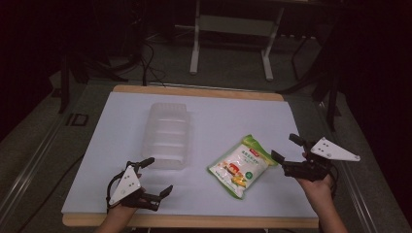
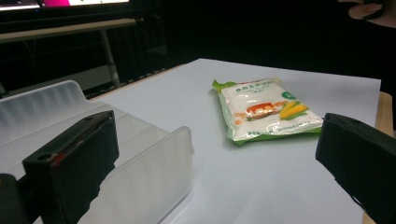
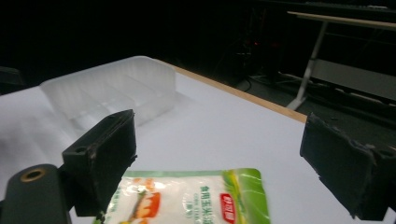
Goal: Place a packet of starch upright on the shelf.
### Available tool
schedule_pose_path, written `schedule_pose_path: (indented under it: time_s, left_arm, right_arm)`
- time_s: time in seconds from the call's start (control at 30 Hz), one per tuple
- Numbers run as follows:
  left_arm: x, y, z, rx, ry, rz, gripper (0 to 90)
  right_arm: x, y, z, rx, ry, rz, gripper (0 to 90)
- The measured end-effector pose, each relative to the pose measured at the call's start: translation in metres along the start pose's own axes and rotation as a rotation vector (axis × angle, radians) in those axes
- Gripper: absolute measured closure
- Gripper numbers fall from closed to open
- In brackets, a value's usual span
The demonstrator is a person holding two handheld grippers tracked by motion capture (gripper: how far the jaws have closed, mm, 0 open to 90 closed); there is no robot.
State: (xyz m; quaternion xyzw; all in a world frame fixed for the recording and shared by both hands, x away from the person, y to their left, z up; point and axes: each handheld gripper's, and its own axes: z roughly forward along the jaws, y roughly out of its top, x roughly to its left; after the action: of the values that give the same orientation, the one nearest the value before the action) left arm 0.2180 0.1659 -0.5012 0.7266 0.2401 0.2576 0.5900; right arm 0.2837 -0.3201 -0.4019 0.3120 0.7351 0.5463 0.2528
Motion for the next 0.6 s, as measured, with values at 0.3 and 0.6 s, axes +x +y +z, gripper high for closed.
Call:
schedule_pose_path:
  time_s: [0.3, 0.6]
  left_arm:
    - [0.0, 0.0, 0.0, 0.001, -0.001, -0.001, 0.0]
    - [0.0, 0.0, 0.001, 0.008, -0.003, 0.005, 0.0]
  right_arm:
    - [-0.023, -0.019, 0.015, 0.051, 0.01, 0.042, 10.5]
    - [-0.034, -0.033, 0.025, 0.097, 0.016, 0.036, 10.5]
